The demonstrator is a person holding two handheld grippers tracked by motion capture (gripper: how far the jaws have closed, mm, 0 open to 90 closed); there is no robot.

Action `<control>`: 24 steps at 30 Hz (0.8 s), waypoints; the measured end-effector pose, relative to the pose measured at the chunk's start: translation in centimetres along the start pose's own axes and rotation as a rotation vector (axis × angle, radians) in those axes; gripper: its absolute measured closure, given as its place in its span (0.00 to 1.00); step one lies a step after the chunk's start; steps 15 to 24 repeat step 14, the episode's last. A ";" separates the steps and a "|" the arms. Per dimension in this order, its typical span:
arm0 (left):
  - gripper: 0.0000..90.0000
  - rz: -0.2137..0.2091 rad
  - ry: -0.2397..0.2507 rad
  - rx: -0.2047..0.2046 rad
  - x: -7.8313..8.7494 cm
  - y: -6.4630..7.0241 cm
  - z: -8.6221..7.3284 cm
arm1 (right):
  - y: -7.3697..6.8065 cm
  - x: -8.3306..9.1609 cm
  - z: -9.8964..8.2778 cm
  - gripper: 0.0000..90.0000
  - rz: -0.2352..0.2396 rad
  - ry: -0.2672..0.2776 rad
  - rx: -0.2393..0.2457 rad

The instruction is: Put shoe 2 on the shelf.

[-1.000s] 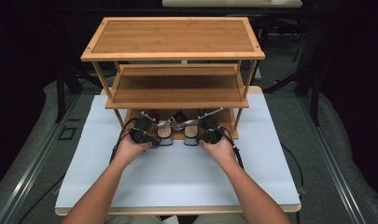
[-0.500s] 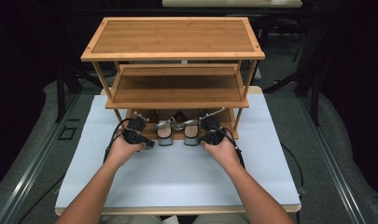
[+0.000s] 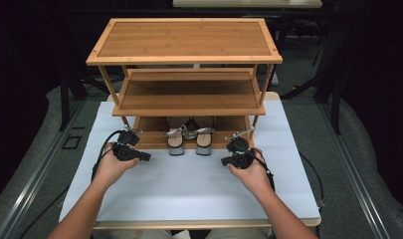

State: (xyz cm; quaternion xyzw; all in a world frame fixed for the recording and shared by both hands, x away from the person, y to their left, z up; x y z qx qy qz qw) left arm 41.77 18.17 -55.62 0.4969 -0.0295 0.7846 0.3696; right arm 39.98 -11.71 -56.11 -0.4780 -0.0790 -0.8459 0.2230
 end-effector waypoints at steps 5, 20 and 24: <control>0.99 0.016 0.007 0.005 0.8 -0.6 -2.4 | 0.8 1.0 -1.7 0.98 -0.035 0.037 -0.001; 0.99 0.029 0.029 0.047 1.8 -1.9 -6.5 | 2.5 2.2 -5.4 0.98 -0.030 0.039 -0.070; 0.99 0.029 0.029 0.047 1.8 -1.9 -6.5 | 2.5 2.2 -5.4 0.98 -0.030 0.039 -0.070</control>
Point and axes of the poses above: each handheld gripper's, and its own axes: x roughly backward along the jaws, z roughly out of its top, y roughly to its right, the point moved 8 cm from there along -x, roughly forward along the jaws, and after that the axes turned 7 degrees about -z, right-handed, at the moved point
